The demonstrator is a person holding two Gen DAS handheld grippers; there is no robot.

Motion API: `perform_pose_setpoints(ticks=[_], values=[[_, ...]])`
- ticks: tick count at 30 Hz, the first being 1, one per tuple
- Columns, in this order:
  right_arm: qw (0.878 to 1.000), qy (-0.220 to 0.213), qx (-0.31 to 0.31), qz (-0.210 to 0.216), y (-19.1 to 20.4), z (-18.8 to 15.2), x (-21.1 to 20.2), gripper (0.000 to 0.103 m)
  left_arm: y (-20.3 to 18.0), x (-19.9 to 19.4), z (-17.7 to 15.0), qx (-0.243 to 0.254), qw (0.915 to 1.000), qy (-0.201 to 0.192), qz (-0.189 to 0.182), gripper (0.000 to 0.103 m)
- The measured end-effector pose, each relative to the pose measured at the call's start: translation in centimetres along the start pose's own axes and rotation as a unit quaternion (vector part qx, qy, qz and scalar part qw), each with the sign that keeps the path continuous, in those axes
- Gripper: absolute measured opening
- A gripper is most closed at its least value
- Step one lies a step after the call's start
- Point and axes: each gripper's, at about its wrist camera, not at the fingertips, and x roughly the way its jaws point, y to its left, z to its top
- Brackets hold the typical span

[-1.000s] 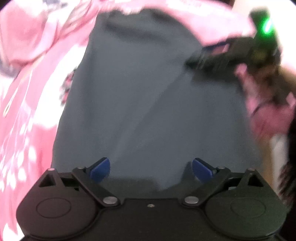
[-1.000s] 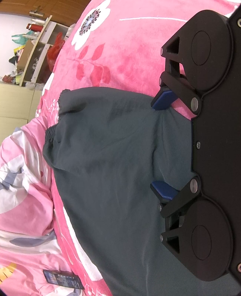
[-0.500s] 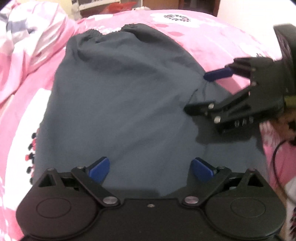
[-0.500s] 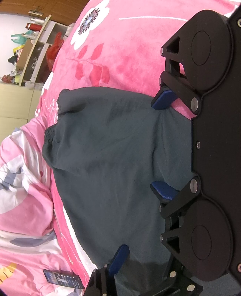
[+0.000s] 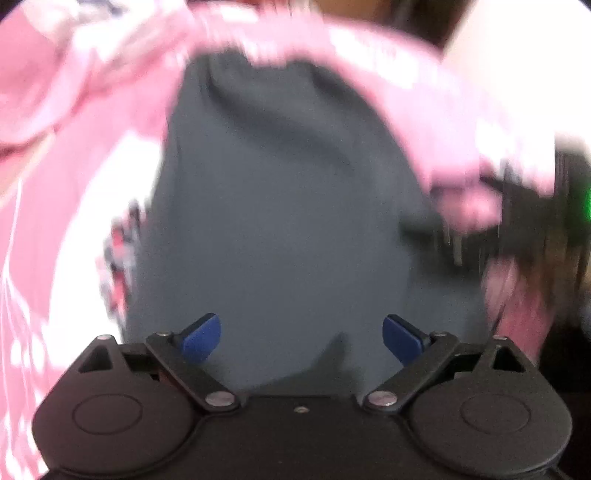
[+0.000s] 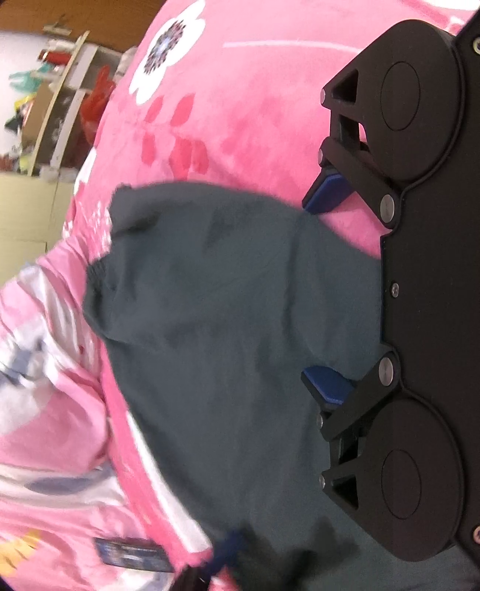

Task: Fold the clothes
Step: 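Grasp the shorts' waistband with the right tool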

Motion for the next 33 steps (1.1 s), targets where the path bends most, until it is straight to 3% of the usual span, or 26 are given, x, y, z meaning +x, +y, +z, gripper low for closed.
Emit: perform_pose_setpoints(ticks=[4,6,8,12,16,19,21,24,25,26,27,30,31,33], values=[[0.994,-0.05,0.09,0.032,-3.6,2.6,-1.2,0.091,3.5,0.0,5.0,-0.024,0.997,-0.072,-0.015,0.095],[0.991,-0.06,0.111,0.032,-5.5,4.6,-0.3,0.091,4.9,0.6,7.0,-0.043,0.9948,-0.09,-0.022,0.095],[0.988,-0.07,0.132,0.032,-7.4,6.5,0.6,0.091,7.0,2.2,9.6,-0.071,0.9899,-0.111,-0.053,0.095],[0.989,-0.059,0.133,0.027,-9.8,10.4,5.0,0.09,10.1,5.9,14.0,-0.111,0.9802,-0.141,-0.085,0.095],[0.984,-0.037,0.164,0.058,-11.8,12.6,9.6,0.088,11.5,9.1,17.8,-0.097,0.9841,-0.139,-0.053,0.095],[0.977,-0.003,0.191,0.091,-13.0,13.8,13.9,0.083,12.6,11.2,19.9,-0.089,0.9895,-0.102,-0.051,0.094],[0.968,0.015,0.215,0.129,-13.3,14.2,16.2,0.082,13.6,12.4,20.6,-0.102,0.9892,-0.085,-0.062,0.093],[0.961,0.024,0.226,0.156,-13.6,15.1,18.5,0.08,14.6,14.1,21.5,-0.129,0.9834,-0.069,-0.107,0.091],[0.96,0.027,0.228,0.157,-13.7,15.5,18.8,0.075,14.5,14.7,21.8,-0.131,0.9812,-0.062,-0.128,0.091],[0.96,0.033,0.23,0.156,-13.8,15.8,19.0,0.058,14.2,15.2,22.0,-0.126,0.9811,-0.055,-0.136,0.09],[0.96,0.04,0.232,0.149,-13.9,16.1,19.2,0.042,13.9,15.7,22.2,-0.119,0.9812,-0.047,-0.144,0.088],[0.957,0.042,0.238,0.158,-14.4,16.0,19.5,0.025,12.8,16.8,22.7,-0.094,0.9843,-0.037,-0.145,0.066],[0.955,0.042,0.244,0.161,-14.5,15.9,19.5,0.022,12.6,17.1,22.7,-0.091,0.9851,-0.035,-0.141,0.047],[0.948,0.037,0.264,0.173,-14.8,15.1,19.4,0.013,12.6,17.4,22.8,-0.092,0.9859,-0.032,-0.136,0.019]])
